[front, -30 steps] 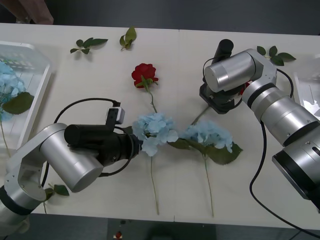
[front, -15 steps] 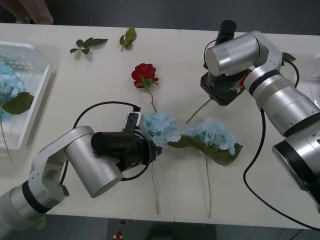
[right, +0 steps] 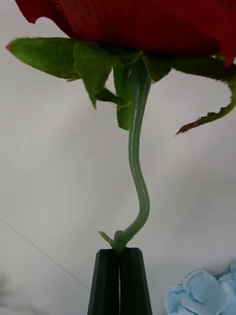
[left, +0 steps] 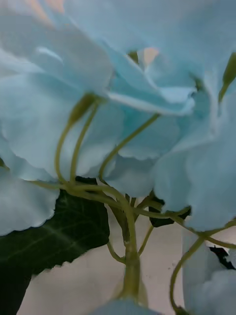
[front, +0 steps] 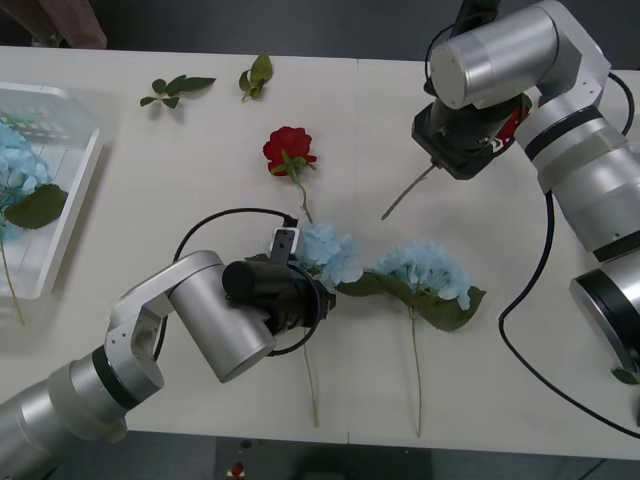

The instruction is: Put the red flowers into the right box and the blue flowers into the left box

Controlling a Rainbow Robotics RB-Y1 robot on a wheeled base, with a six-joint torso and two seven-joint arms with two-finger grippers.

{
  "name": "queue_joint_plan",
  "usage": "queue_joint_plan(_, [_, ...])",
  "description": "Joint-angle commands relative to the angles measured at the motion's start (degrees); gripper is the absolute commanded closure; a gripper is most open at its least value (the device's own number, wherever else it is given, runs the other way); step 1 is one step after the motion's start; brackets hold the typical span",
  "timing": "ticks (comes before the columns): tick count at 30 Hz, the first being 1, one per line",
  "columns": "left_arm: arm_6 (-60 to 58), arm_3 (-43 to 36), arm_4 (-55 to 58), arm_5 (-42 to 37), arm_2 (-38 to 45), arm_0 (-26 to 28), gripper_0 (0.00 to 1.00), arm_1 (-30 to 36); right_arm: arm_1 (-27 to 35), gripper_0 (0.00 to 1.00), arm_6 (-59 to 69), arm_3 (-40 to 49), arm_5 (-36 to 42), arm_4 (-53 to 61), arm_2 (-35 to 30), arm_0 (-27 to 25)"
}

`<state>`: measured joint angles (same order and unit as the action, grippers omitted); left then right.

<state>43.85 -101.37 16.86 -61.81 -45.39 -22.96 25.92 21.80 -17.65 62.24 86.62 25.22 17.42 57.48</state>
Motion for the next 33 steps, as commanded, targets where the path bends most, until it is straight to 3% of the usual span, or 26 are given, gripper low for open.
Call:
queue_joint_plan(1, [-1.76, -0.67, -0.60, 0.38, -0.49, -0.86, 0.00, -0.17, 2.54, 1.00, -9.51, 4.73, 3.64, 0.09, -4.59, 2.28])
queue_joint_plan(3, [-2.02, -0.67, -0.60, 0.38, -0.67, -0.86, 0.01, 0.01, 3.60, 1.00, -13.38, 6.14, 6.10, 0.18, -6.43, 2.28])
queue_joint_plan(5, [-2.28, -0.67, -0.60, 0.38, -0.85, -0.86, 0.12, 0.01, 4.74, 1.00, -16.89, 7.20, 8.39, 0.35, -7.93, 2.28])
queue_joint_plan(11, [-2.81, -0.67, -0.69, 0.38, -0.85, -0.86, 0.89, 0.10, 8.43, 1.00, -28.93, 10.27, 16.03, 1.14, -14.69, 2.28])
queue_joint_plan(17, [-3.25, -0.67, -1.13, 0.38, -0.85, -0.95, 0.99, 0.54, 11.95, 1.00, -41.59, 10.80, 21.66, 1.50, -23.22, 2.11])
queue_joint_plan(26, [-3.60, -1.90, -2.36, 0.55, -0.32, -1.04, 1.00, 2.29, 17.22, 1.00, -59.61, 10.98, 23.38, 1.67, -37.02, -2.02])
queue_joint_plan(33, [-4.57, -9.28, -2.18, -2.43, 2.23, -0.95, 1.00, 5.63, 22.14, 1.00, -69.10, 10.89, 23.38, 1.58, -40.36, -6.68])
